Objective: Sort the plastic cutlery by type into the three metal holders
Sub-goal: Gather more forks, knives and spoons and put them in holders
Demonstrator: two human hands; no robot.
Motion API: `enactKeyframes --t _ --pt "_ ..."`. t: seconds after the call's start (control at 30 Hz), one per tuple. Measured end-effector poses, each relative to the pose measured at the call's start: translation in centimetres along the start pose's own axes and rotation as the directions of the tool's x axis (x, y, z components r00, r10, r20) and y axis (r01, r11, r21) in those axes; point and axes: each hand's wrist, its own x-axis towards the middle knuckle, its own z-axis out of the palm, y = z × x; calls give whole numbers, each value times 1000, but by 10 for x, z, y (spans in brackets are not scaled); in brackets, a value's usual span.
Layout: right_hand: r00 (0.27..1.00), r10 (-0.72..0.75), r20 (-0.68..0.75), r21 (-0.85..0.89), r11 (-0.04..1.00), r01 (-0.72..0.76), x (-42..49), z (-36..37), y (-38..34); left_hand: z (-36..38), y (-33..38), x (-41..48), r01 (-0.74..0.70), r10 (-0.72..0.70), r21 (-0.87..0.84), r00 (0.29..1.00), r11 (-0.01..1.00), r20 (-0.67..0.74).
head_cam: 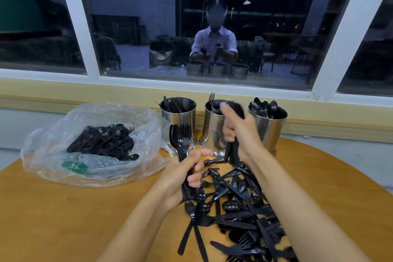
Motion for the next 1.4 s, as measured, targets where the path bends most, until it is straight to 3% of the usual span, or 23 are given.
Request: enactKeyframes --t 0.07,0.13,0.2,0.37,0.57,0.83,1.0,1.13,1.27,1.37,1.4 --pt "972 134 194 -250 965 -84 -9 11 5 3 -1 3 13 -14 23 998 1000 59" --pt "937 209 280 -362 927 -99 -14 20 10 5 -2 4 20 -22 18 993 1000 114" --pt "950 182 252 -348 933 -86 -14 23 14 7 -4 3 0 1 -6 995 1000 103" --pt "996 -51 74 -390 918 76 -12 23 25 10 -8 7 -188 205 110 962 976 -181" --pt "991 -136 -6 -189 973 132 -19 27 37 17 -10 5 -227 233 54 947 972 -219" --pt "985 -156 -73 -251 959 134 -18 20 48 15 -10 11 -212 196 -29 938 977 -285" --pt "999 -38 -35 -266 964 28 -13 17 57 11 -16 16 -145 116 -78 948 986 -296" --pt "986 -68 -150 -135 990 48 -9 14 63 7 -18 18 -97 88 -14 949 995 -302" --pt "972 -127 -198 -95 989 110 -9 12 63 5 -19 21 -112 87 -71 953 991 -289" --pt "966 -79 -246 98 990 106 -4 8 61 4 -20 23 -141 95 -113 936 983 -339" --pt "967 -67 -244 91 992 91 -3 7 61 4 -20 23 -152 106 -106 930 983 -351"
